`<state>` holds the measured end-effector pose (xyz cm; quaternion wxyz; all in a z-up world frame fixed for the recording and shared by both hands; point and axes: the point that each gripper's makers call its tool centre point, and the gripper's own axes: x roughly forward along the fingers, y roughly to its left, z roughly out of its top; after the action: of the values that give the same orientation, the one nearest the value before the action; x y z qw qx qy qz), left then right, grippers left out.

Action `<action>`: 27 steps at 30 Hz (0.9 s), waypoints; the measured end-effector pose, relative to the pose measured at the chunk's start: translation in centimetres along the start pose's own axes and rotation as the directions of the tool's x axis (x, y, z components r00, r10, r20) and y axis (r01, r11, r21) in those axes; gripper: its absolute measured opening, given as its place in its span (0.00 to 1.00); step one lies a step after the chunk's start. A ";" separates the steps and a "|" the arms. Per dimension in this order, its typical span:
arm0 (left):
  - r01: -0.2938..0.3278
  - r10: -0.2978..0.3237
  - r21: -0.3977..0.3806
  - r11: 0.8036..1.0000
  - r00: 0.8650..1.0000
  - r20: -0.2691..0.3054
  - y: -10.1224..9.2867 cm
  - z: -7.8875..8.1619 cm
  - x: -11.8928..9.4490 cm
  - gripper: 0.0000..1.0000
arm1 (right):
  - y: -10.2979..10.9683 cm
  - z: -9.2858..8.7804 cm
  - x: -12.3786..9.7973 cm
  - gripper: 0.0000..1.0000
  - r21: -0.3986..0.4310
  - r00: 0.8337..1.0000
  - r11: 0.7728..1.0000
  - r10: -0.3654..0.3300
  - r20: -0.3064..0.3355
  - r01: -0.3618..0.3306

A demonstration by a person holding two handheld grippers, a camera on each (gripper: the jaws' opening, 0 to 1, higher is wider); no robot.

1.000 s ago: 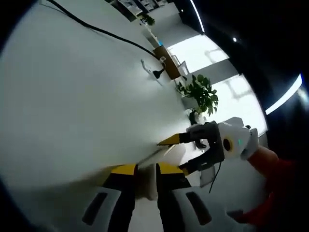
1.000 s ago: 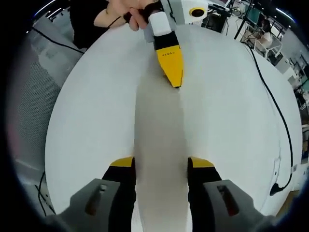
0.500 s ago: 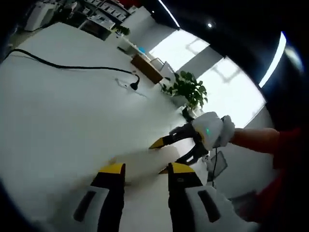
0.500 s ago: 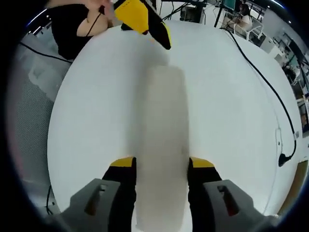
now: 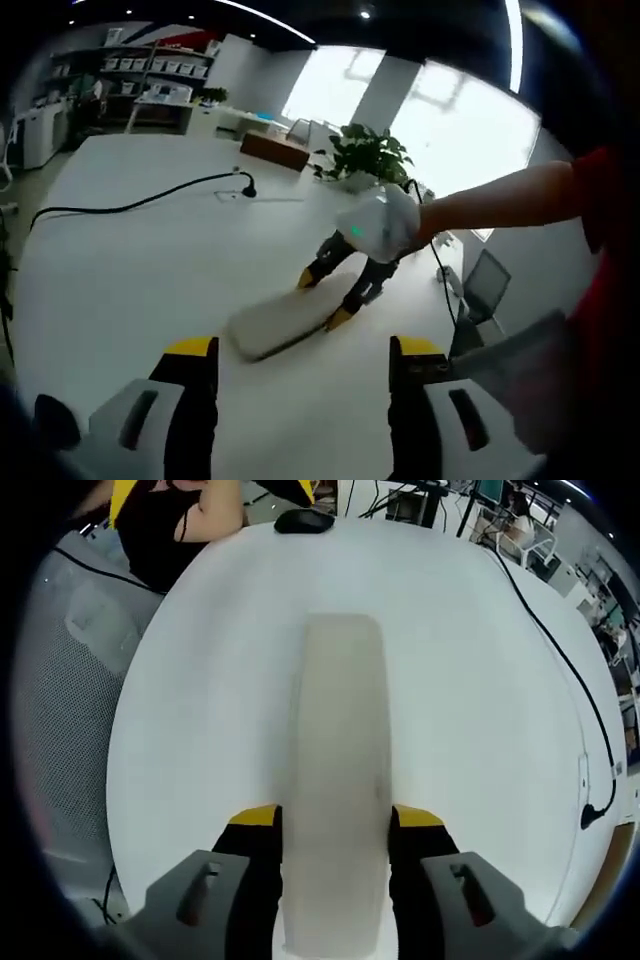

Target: Arrange the utensils inside the cutlery case until each visible utensil rests in its matching compartment.

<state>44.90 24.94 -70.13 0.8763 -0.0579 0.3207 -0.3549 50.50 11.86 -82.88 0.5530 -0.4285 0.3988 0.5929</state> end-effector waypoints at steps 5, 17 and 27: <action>-0.003 0.002 -0.019 1.000 1.000 -0.003 -2.2 -1.6 -2.9 0.71 | -0.1 0.0 0.0 0.40 0.002 1.000 1.000 0.001 -0.017 -0.001; -0.081 0.081 0.010 0.997 0.995 0.051 -3.1 -1.7 -6.5 0.89 | -0.7 -0.5 -2.6 0.63 0.150 0.990 0.980 -0.137 0.018 0.133; -0.076 0.079 -0.045 0.996 0.993 0.090 -5.8 -1.5 -7.5 0.97 | 0.9 -0.5 -12.4 0.60 0.449 0.865 0.843 -0.436 0.249 0.296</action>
<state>36.59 25.77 -65.51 0.9018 -0.0797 0.2893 -0.3109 49.94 7.48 -71.28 0.7930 -0.2671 0.3176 0.4461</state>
